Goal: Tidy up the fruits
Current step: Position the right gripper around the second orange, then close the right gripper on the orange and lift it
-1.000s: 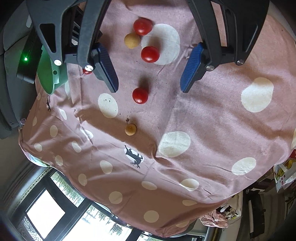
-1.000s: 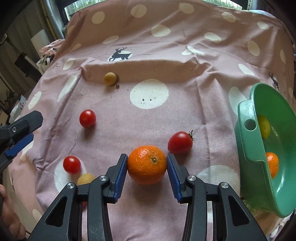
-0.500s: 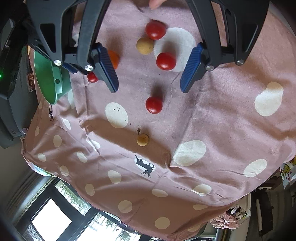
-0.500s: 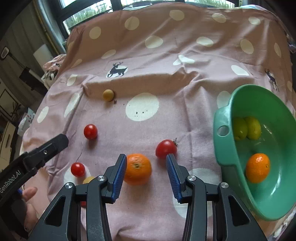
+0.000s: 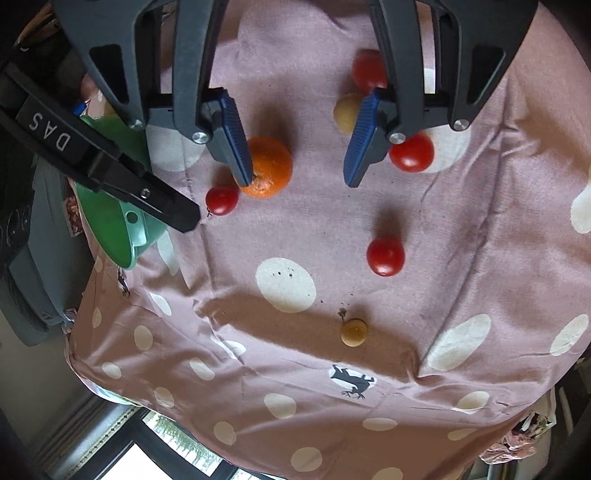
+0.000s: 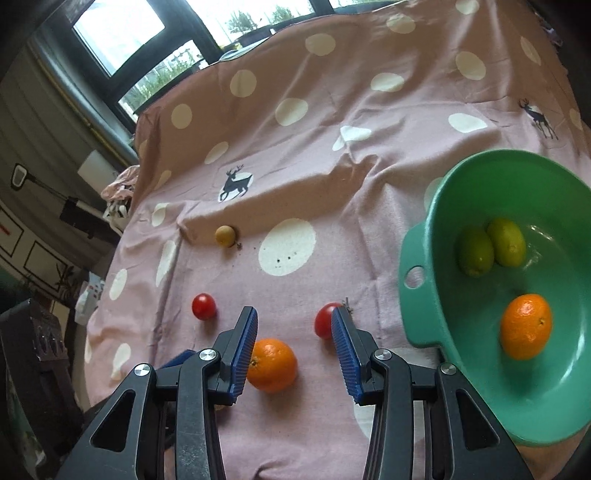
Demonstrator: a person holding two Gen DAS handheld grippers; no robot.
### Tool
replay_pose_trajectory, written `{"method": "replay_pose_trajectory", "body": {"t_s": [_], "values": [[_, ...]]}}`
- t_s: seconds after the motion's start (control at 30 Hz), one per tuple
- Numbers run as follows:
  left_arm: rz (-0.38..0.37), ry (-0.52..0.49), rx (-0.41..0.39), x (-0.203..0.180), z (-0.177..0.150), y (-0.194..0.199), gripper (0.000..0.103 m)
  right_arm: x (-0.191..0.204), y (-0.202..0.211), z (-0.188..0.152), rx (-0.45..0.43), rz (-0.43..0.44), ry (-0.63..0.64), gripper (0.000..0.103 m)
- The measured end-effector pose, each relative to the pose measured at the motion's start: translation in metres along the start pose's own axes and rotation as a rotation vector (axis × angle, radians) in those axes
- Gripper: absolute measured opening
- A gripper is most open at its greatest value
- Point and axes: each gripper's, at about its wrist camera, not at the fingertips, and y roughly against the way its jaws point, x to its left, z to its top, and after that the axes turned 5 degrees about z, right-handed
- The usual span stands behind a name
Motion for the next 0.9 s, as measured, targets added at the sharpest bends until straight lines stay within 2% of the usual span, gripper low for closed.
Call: {"method": "replay_pose_trajectory", "body": {"t_s": [0.2,0.33,0.5,0.9], "values": [[-0.001,-0.047,0.032,-0.013,-0.005,-0.010,0.047,0.000,-0.020,-0.002,0.069,0.068,-0.041,0.045],[-0.031,-0.060,0.048,-0.018,-0.007,-0.017,0.042,-0.005,-0.026,-0.004,0.105,0.089,-0.073,0.045],[-0.033,-0.064,0.075,-0.022,-0.008,-0.025,0.042,-0.012,-0.033,-0.006,0.141,0.118,-0.110,0.045],[-0.027,-0.073,0.097,-0.026,-0.010,-0.034,0.042,-0.014,-0.047,-0.008,0.192,0.109,-0.128,0.043]]}}
